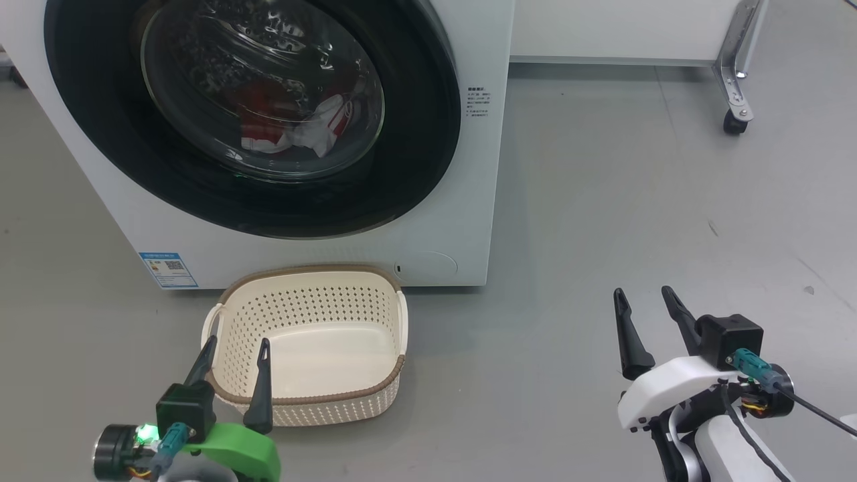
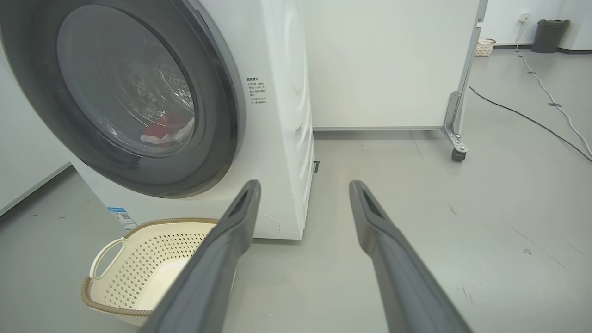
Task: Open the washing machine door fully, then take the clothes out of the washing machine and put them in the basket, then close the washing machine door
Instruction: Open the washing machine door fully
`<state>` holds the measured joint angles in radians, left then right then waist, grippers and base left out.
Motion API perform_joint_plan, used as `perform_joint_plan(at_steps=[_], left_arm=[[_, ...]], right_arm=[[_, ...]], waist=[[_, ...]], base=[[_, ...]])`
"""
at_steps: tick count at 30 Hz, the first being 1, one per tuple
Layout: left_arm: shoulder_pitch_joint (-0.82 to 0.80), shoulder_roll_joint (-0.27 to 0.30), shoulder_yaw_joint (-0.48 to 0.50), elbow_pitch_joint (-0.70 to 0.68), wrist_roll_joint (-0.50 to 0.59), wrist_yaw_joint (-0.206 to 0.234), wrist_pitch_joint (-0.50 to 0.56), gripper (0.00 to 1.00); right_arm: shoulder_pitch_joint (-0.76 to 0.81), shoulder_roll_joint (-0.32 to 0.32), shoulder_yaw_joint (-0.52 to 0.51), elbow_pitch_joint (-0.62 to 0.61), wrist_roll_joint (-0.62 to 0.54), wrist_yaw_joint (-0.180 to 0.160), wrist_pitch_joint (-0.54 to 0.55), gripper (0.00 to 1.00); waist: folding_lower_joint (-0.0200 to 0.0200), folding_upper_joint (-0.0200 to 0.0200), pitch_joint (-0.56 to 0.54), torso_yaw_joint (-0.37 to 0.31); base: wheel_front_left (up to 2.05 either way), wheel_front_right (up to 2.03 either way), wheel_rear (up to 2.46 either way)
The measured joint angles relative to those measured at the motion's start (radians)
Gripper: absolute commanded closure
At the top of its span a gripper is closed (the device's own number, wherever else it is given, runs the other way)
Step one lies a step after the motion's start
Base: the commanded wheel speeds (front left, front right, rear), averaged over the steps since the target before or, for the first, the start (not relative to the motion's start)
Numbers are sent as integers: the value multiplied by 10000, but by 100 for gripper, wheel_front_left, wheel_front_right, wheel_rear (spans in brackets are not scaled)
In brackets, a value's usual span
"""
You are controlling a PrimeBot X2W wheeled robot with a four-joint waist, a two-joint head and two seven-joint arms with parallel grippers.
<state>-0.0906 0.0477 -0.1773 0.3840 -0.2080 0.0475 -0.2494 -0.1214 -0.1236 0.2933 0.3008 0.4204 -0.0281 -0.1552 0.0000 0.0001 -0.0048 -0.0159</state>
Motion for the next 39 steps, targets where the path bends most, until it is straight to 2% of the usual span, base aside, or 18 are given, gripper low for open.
perform_joint_plan(at_steps=[24,25,26,27,28,39], left_arm=[[-32,-13,-6,67,-17,0,0,0],[-34,-13,-6,67,-19,0,0,0],[-35,-15,-8,65,-19,0,0,0],[-35,-15,-12,61,-19,0,0,0],[-35,-15,-23,52,-23,0,0,0],[-494,-33,-157,-290,-31,-4,-2,0]], right_arm=[[-135,-6,0,119,0,0,-17,0],[-135,-10,0,119,0,0,-21,33],[-136,-15,0,117,0,2,-48,33],[-136,-38,42,96,-2,79,-61,100],[-139,-84,123,31,-8,182,-94,100],[-756,-301,-56,-583,-23,182,-234,100]], waist=[[0,0,6,53],[0,0,13,56],[0,0,23,59],[0,0,37,63],[0,0,60,68],[0,0,847,228]], base=[[0,0,0],[0,0,0],[0,0,0],[0,0,0],[0,0,0],[0,0,0]])
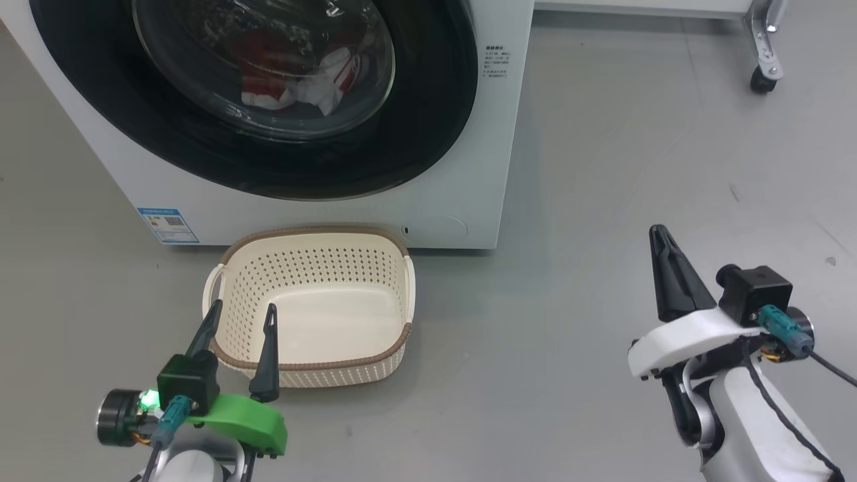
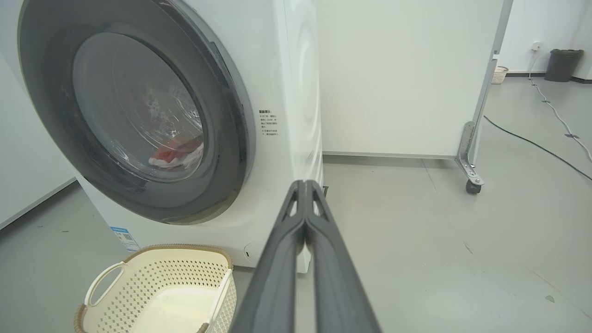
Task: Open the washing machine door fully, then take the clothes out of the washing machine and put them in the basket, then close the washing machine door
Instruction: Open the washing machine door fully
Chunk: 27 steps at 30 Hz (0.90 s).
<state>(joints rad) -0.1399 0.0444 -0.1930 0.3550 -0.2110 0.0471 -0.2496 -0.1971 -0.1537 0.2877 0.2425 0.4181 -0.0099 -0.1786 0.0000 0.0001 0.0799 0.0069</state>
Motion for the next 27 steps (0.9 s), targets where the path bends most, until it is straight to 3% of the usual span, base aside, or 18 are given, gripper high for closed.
perform_joint_plan(at_steps=[6,11,21,27], left_arm=[[-327,-12,-40,-169,-2,-50,-25,0],[-690,-23,-123,-355,-2,-96,-25,0],[-1497,-56,-422,-581,-2,-259,-25,0],[-1947,-75,-652,-679,-199,-267,-25,0]], right_arm=[[-692,-40,-309,-364,232,165,77,100],[-1392,69,-842,-700,1101,355,359,100],[-3625,-360,-1404,-1453,1513,439,1210,100],[-4838,-332,-1845,-1459,2504,441,2017,100]], waist=[[0,0,618,172],[0,0,1195,342],[0,0,2482,754],[0,-1,3252,1054]], base=[[0,0,0],[0,0,0],[0,0,0],[0,0,0]])
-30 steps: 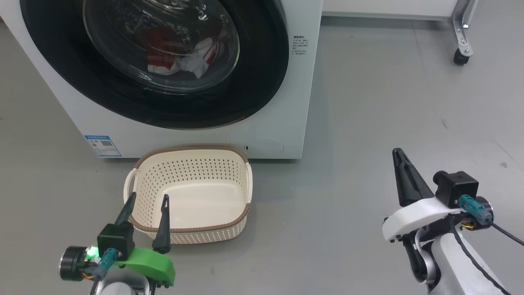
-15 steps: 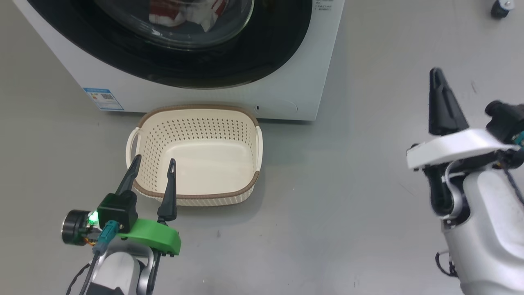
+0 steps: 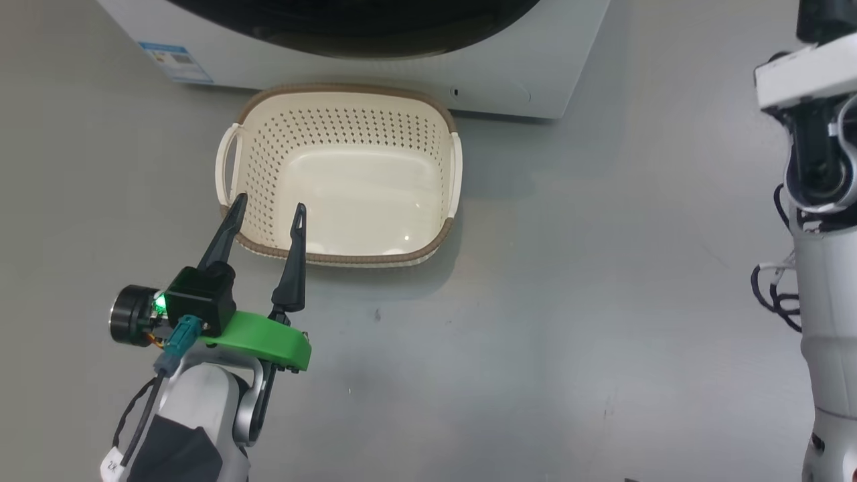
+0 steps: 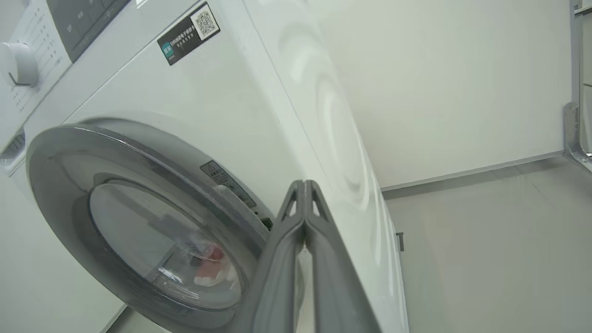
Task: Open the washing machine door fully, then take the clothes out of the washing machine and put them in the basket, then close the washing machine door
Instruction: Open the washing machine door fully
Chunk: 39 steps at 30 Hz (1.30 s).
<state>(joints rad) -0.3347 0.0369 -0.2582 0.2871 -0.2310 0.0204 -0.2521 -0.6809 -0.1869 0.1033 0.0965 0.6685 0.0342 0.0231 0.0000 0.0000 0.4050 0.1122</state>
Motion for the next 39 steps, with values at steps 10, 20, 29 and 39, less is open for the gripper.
perform_joint_plan(at_steps=[10,20,29,39], left_arm=[[-600,-46,-355,4,-330,-81,-2,0],[-1019,-67,-667,15,-617,-81,-2,0],[-1181,-94,-742,130,-773,13,-2,0],[-1267,-102,-911,265,-899,107,-2,0]], right_arm=[[-1900,692,-798,683,2872,-25,1891,100],[-3627,708,-1419,1327,4378,-742,3432,100],[-4642,598,-1691,2125,5081,-1185,4403,100],[-5332,604,-1770,2803,5716,-1430,5440,100]], waist=[[0,1,1065,628],[1,0,1695,1106],[0,0,1950,1447],[0,0,2042,1579]], base=[[0,0,0],[0,0,0],[0,0,0],[0,0,0]])
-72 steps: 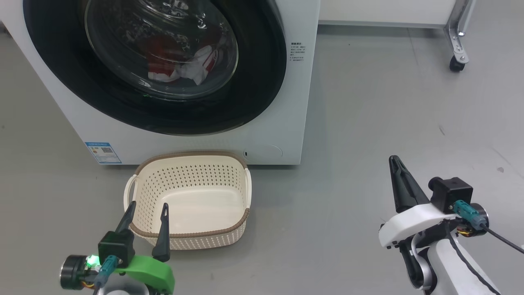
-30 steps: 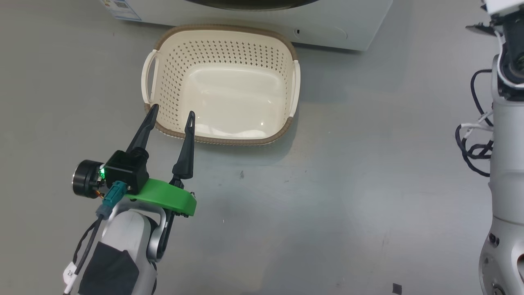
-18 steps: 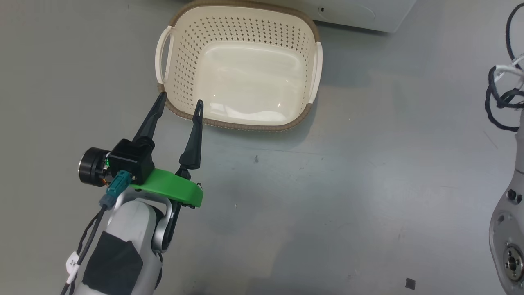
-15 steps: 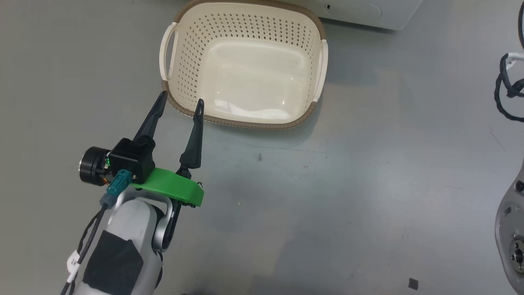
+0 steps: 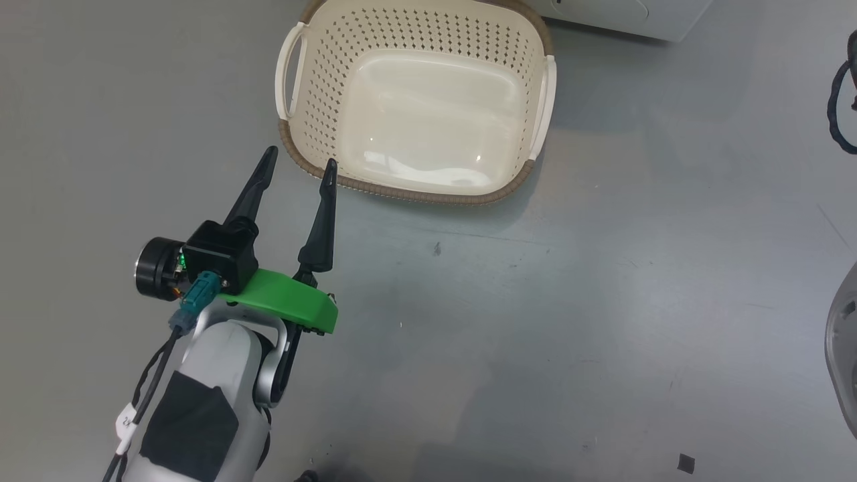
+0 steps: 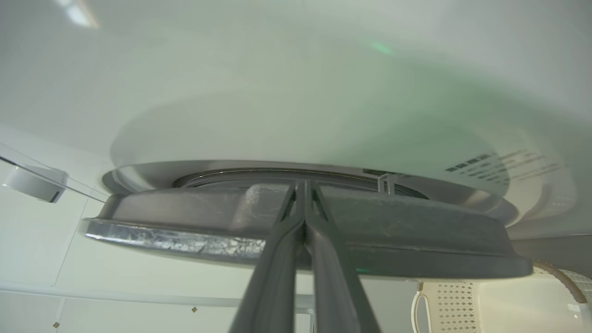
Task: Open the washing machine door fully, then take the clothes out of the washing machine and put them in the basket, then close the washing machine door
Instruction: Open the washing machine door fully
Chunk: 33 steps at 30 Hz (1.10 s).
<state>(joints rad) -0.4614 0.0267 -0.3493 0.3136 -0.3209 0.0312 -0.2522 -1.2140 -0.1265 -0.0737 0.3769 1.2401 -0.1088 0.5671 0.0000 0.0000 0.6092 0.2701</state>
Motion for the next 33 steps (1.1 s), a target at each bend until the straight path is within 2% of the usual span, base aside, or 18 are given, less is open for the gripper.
perform_joint_plan(at_steps=[6,15,24,33], left_arm=[[-16,-6,-102,36,-31,33,0,0],[-160,-13,-366,59,-46,79,0,0],[-243,-15,-410,109,-128,138,0,0],[-255,-19,-403,188,-140,178,0,0]], right_arm=[[-305,-203,123,395,-104,-77,334,100],[-769,-134,-36,1018,136,-173,844,100],[-1100,-88,-504,1693,767,-174,1243,100],[-1448,-150,-525,2385,782,-173,1559,100]], waist=[[0,0,74,58],[0,0,175,119],[0,0,196,185],[0,0,175,208]], base=[[0,0,0],[0,0,0],[0,0,0],[0,0,0]])
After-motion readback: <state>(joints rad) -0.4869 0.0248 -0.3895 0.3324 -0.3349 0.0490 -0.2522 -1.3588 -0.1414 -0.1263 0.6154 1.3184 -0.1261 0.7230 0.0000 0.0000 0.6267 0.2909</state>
